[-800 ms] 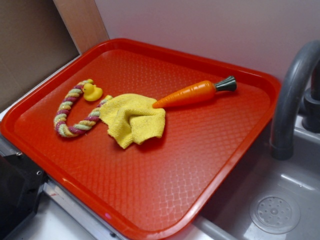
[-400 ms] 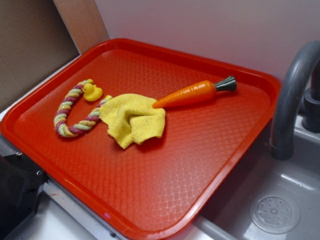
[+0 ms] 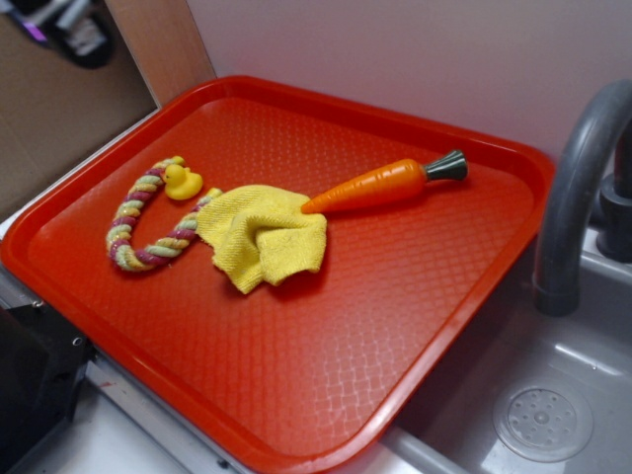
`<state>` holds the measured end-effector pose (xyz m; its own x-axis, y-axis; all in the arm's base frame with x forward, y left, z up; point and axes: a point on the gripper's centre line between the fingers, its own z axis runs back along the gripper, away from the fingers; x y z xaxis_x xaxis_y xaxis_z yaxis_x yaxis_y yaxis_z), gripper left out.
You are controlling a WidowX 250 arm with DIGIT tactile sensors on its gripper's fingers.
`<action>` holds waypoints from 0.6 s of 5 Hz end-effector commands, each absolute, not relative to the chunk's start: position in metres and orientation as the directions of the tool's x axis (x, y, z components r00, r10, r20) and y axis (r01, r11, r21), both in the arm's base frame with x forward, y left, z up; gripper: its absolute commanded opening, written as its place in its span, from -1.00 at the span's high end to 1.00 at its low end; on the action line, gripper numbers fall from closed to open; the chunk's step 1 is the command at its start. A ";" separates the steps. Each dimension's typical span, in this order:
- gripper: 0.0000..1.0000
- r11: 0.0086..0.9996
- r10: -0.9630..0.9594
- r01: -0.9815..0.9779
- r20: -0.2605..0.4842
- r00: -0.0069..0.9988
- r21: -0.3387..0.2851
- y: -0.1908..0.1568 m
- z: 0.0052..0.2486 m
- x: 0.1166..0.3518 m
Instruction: Grab the carrot.
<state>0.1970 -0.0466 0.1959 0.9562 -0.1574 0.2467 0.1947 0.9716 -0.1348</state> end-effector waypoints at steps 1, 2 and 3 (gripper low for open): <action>-1.00 0.953 -0.236 0.291 0.395 0.888 -0.083 -0.067 0.176 0.264; -1.00 0.940 -0.288 0.338 0.410 0.865 -0.051 -0.094 0.146 0.301; -1.00 0.928 -0.325 0.370 0.381 0.865 -0.049 -0.112 0.116 0.317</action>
<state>0.3098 -0.1030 0.0939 0.8915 -0.3237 0.3170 0.3589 0.9315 -0.0582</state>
